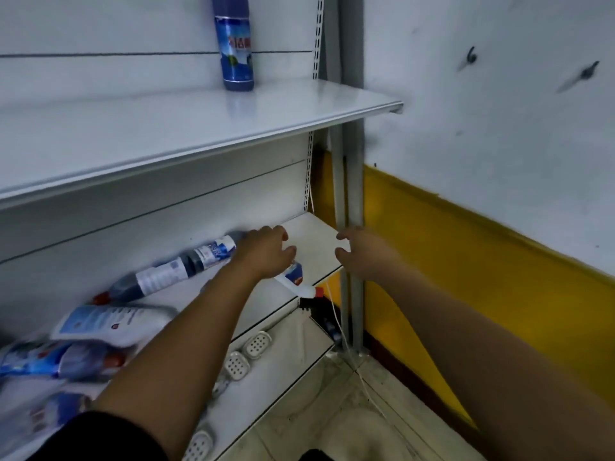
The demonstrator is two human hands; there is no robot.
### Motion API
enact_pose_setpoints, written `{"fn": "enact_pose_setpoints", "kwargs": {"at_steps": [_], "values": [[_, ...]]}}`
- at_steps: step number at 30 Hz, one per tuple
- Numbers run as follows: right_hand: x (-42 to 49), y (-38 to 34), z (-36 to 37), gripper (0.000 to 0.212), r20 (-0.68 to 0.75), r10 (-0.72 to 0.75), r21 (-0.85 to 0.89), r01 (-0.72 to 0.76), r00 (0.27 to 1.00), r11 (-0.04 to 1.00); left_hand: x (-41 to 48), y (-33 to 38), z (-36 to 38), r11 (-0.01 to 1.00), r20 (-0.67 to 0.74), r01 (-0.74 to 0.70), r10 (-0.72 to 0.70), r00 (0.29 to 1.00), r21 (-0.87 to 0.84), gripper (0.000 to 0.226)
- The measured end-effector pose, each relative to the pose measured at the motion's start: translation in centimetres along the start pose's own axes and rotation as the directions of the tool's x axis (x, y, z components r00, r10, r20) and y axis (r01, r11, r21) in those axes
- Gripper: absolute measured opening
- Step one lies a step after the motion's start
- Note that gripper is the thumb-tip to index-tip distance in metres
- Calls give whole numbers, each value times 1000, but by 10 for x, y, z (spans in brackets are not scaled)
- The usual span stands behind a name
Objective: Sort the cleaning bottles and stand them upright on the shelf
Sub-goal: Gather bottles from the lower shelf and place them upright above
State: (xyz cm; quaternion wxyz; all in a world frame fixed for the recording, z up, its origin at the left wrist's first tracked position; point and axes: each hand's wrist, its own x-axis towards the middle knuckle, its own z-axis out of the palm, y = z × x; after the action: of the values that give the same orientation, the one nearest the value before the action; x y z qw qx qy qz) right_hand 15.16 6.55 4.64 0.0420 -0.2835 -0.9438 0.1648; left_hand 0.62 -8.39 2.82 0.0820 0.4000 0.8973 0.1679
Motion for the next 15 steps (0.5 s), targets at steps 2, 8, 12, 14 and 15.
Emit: {"fn": "enact_pose_setpoints", "kwargs": {"at_steps": [2, 8, 12, 14, 15], "values": [[26, 28, 0, 46, 32, -54, -8, 54, 998, 999, 21, 13, 15, 998, -10, 64, -64, 998, -25, 47], [88, 109, 6, 46, 196, -125, -6, 128, 973, 992, 69, 59, 62, 979, -82, 169, -178, 981, -111, 43], [111, 152, 34, 44, 250, -108, 12, 108, 962, 994, 78, 86, 107, 959, -114, 183, -211, 971, -218, 35], [118, 168, 55, 41, 280, -103, 19, 102, 954, 995, 81, 97, 130, 960, -105, 154, -182, 978, -234, 31], [120, 175, 66, 39, 298, -105, 17, 105, 949, 994, 84, 101, 142, 963, -92, 132, -158, 983, -234, 30]]}}
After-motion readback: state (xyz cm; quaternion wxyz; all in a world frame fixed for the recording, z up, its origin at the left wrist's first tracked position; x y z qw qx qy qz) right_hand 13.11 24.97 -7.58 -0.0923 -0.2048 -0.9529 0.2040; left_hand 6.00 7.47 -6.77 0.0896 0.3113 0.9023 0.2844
